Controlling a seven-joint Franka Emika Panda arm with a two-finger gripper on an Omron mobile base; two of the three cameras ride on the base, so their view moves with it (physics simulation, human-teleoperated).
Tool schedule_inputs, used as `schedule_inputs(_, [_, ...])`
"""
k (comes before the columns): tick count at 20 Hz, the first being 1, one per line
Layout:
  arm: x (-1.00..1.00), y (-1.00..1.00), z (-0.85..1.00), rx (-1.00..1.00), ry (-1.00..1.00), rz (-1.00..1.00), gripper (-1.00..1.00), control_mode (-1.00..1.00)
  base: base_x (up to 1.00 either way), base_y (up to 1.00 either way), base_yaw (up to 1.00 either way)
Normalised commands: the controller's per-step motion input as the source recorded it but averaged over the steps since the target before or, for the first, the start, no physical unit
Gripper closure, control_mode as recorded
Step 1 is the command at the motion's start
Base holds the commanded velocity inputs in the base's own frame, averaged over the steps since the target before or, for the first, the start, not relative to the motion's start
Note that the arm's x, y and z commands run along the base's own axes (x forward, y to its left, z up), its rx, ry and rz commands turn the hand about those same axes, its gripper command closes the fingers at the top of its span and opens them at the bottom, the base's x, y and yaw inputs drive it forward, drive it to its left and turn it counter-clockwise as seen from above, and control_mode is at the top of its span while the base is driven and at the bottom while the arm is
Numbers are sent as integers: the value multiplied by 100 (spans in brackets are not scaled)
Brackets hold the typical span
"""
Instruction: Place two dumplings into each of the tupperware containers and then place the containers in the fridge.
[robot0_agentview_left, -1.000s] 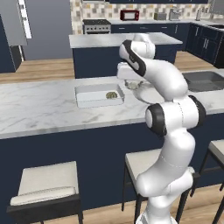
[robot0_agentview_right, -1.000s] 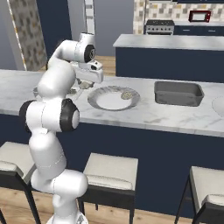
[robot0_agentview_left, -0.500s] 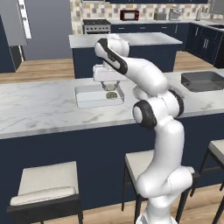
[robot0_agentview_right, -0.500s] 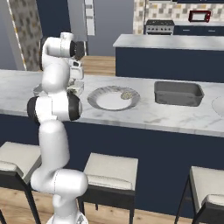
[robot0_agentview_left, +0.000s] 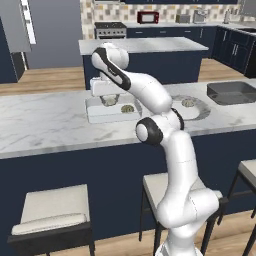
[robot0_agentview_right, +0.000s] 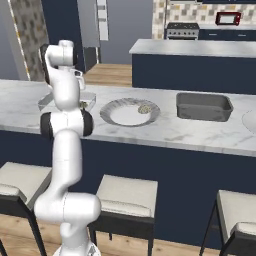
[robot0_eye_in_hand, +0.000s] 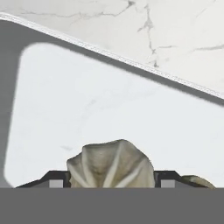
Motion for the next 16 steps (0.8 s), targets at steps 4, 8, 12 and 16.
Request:
schedule_inputs(4, [0, 0, -48, 0, -11, 9, 100, -100, 0, 0, 0])
schedule_inputs(8, [-1, 0, -1, 0, -2, 4, -100, -100, 0, 0, 0])
schedule_inputs(12, [-11, -4, 0, 1, 0, 2, -100, -100, 0, 0, 0])
schedule_inputs(16, [-27, -26, 0, 4, 0, 0, -100, -100, 0, 0, 0])
